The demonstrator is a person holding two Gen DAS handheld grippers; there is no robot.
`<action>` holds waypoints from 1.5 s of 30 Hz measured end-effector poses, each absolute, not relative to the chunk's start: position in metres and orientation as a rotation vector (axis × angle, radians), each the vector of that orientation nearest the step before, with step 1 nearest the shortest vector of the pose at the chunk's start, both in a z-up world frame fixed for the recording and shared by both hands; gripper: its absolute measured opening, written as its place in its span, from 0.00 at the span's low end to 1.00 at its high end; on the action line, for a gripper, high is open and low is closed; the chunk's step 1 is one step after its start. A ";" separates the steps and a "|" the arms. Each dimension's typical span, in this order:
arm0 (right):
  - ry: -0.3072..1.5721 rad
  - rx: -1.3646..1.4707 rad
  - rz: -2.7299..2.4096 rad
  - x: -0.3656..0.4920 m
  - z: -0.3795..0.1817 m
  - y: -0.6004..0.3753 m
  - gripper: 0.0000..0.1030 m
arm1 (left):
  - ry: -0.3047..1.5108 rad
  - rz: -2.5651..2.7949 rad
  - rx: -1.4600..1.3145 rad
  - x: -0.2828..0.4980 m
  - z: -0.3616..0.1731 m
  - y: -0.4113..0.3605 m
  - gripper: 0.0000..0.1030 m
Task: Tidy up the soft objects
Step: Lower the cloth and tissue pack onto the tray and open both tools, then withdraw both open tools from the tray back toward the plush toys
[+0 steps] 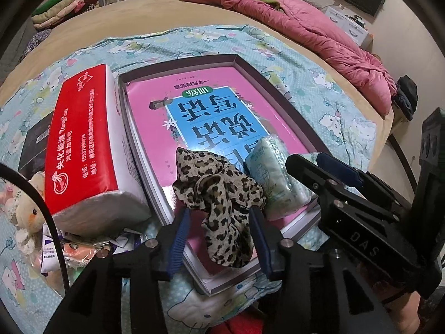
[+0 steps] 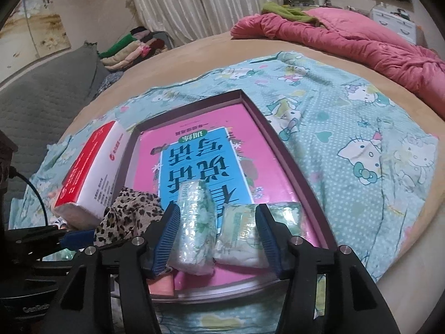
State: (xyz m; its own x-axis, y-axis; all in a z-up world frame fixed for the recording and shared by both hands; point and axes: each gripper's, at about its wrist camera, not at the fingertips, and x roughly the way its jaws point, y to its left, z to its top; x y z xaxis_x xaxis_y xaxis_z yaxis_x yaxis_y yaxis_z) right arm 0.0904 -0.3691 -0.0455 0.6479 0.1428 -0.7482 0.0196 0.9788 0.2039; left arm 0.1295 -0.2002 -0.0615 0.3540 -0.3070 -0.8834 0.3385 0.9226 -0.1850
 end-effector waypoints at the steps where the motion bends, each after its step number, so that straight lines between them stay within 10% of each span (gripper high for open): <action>1: 0.863 0.202 0.065 0.090 -0.045 -0.370 0.57 | 1.134 -0.419 0.031 0.129 -0.061 -0.200 0.46; 12: 0.839 0.216 0.018 0.087 -0.042 -0.381 0.64 | 1.106 -0.411 0.031 0.123 -0.049 -0.198 0.70; 45: 0.805 0.123 -0.115 0.077 -0.025 -0.379 0.73 | 1.006 -0.304 0.022 0.088 -0.004 -0.159 0.86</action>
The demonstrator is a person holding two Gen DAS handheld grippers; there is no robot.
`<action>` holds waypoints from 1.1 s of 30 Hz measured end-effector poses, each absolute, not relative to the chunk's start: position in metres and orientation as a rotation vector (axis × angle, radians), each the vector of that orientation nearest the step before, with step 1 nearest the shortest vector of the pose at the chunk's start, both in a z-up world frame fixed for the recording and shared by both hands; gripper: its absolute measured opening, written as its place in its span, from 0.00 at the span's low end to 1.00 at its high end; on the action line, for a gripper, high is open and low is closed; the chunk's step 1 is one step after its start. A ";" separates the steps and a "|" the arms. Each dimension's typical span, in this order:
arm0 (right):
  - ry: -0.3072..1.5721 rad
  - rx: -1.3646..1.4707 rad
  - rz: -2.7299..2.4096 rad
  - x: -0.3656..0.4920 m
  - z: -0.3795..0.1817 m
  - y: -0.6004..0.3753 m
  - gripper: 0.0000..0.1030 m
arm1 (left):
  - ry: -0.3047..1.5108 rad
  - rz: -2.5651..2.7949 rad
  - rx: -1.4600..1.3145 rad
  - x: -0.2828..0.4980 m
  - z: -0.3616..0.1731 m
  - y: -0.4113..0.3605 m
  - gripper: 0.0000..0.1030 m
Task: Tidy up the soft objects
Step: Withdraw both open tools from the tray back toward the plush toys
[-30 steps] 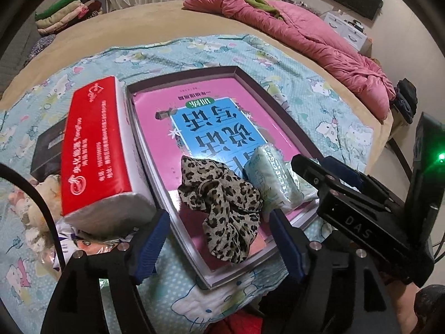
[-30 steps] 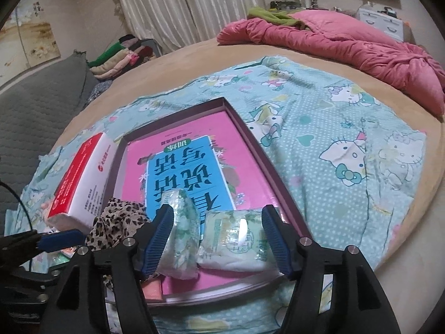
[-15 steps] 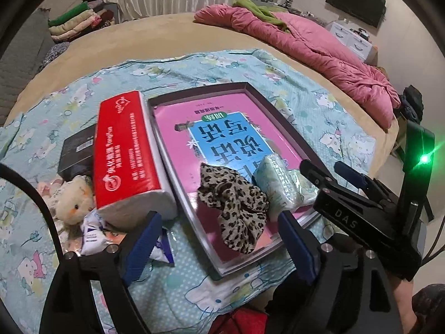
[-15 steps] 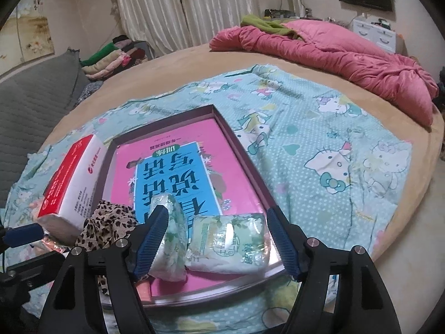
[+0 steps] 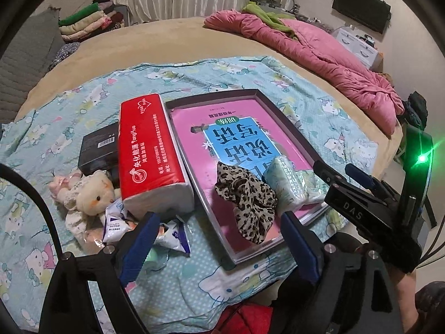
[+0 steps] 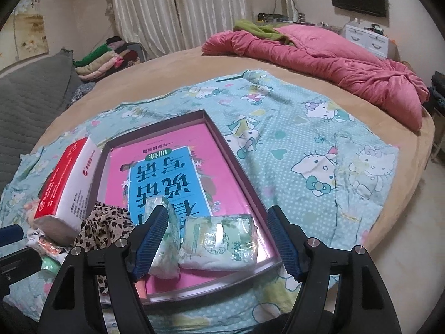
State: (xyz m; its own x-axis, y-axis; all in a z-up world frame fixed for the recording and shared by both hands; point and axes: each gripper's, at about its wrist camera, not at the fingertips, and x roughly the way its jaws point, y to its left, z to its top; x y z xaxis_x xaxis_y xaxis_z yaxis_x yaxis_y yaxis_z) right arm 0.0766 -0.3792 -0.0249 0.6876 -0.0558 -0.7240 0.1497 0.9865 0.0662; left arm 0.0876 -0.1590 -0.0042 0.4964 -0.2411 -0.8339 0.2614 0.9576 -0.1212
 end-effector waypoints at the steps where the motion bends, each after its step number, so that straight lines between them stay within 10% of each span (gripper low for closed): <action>1: 0.802 0.122 -0.117 0.076 -0.024 -0.378 0.73 | 1.006 -0.304 0.021 0.087 -0.004 -0.158 0.86; 33: 0.675 -0.003 -0.037 0.049 0.050 -0.316 0.73 | 0.962 -0.244 -0.019 0.072 0.030 -0.110 0.88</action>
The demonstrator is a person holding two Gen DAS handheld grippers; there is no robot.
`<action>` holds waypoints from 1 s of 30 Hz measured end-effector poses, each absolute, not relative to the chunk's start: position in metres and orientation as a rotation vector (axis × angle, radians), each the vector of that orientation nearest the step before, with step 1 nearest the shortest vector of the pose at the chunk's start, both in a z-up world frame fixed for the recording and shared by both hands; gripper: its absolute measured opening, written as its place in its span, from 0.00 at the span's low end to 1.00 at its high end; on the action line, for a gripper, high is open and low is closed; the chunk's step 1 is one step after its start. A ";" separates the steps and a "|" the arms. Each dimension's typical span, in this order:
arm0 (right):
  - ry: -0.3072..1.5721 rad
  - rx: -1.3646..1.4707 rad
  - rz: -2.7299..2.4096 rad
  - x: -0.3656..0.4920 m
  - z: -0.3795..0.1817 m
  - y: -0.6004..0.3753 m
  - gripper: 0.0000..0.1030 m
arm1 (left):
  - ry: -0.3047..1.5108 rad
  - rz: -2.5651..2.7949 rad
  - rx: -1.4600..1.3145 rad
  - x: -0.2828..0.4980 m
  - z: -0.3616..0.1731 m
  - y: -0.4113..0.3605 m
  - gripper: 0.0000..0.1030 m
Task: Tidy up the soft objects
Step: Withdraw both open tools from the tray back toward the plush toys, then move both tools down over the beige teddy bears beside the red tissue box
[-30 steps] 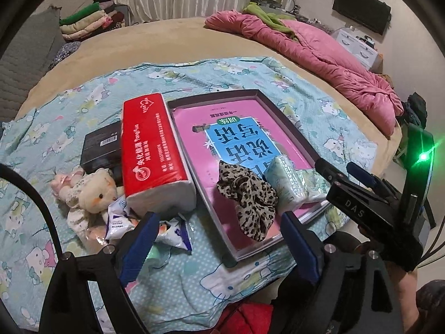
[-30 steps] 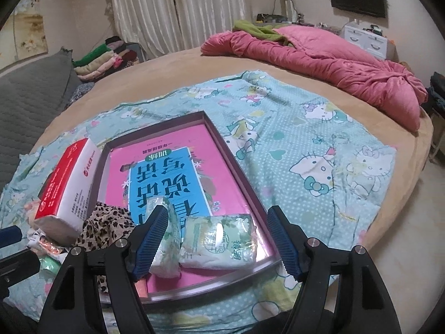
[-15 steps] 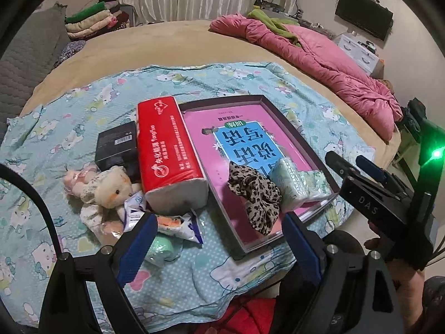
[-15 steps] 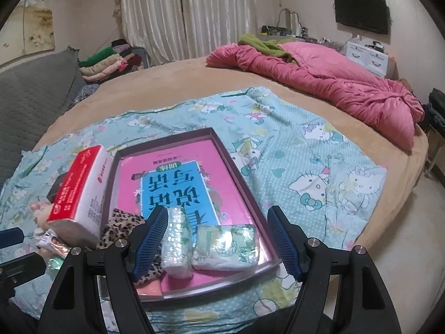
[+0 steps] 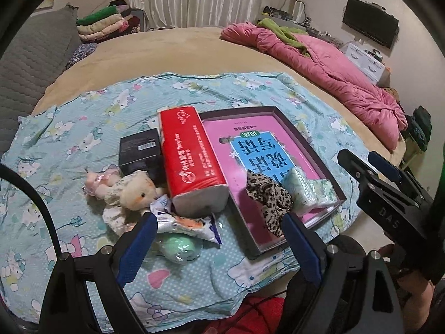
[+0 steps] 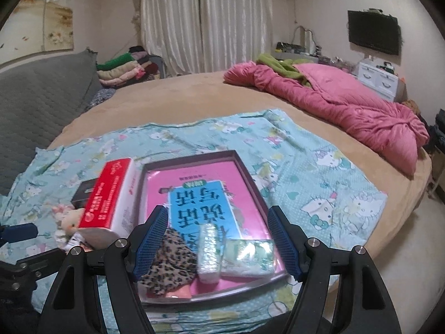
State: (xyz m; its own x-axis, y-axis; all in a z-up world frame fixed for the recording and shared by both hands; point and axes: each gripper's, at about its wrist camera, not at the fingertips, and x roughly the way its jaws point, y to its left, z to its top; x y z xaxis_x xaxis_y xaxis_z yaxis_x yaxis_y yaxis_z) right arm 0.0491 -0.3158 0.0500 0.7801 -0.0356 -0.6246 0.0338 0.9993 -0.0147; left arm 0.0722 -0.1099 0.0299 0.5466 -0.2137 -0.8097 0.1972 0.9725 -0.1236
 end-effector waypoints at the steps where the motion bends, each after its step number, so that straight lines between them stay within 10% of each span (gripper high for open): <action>1: 0.673 -0.007 -0.030 0.049 0.052 -0.313 0.73 | 0.960 -0.239 -0.023 0.072 0.031 -0.107 0.88; 30: 0.690 0.009 0.197 0.031 0.078 -0.245 0.73 | 0.907 -0.029 -0.189 0.072 0.066 0.019 0.88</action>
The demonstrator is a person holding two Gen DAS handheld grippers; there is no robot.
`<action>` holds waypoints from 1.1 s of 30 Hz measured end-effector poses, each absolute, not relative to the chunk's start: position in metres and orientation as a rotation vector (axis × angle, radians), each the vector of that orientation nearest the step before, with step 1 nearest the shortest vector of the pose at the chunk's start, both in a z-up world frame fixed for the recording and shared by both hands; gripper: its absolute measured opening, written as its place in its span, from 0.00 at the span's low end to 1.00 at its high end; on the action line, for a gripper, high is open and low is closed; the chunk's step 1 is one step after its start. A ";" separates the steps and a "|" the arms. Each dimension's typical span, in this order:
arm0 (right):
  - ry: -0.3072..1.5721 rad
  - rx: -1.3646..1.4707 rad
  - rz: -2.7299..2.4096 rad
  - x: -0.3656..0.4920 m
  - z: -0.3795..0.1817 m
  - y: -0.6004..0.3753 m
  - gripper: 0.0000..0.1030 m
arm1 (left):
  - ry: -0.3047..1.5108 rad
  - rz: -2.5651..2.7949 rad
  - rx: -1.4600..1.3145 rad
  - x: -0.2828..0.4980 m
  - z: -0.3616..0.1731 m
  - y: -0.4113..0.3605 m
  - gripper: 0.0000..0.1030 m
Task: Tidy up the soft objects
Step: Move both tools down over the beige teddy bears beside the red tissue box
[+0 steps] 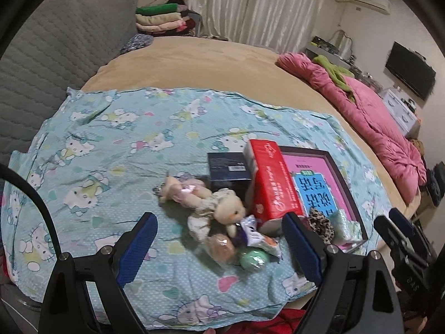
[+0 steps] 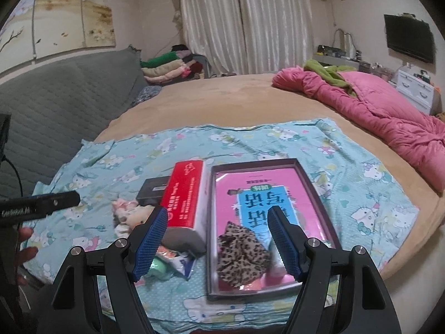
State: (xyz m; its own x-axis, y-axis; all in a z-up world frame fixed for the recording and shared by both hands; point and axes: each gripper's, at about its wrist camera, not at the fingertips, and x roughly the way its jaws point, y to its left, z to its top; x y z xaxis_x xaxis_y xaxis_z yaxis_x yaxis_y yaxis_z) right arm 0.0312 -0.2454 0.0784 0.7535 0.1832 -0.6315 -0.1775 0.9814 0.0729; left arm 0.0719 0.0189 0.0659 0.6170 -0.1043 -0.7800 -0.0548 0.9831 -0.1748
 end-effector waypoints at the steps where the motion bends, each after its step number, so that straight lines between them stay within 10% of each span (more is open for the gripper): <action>1: 0.694 0.002 0.204 0.031 0.078 -0.242 0.73 | 0.907 -0.021 -0.194 0.072 0.065 0.023 0.88; 33: 0.826 -0.294 0.454 0.071 0.013 -0.108 0.73 | 1.022 -0.016 -0.409 0.120 -0.041 0.096 0.88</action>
State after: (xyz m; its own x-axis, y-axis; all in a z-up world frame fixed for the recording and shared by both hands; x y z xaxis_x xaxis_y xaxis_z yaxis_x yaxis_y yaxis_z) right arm 0.0711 -0.1077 0.0128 0.5906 0.2720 -0.7598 -0.4957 0.8652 -0.0756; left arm 0.1200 0.0958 -0.0413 0.5281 -0.2014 -0.8249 -0.1757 0.9245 -0.3382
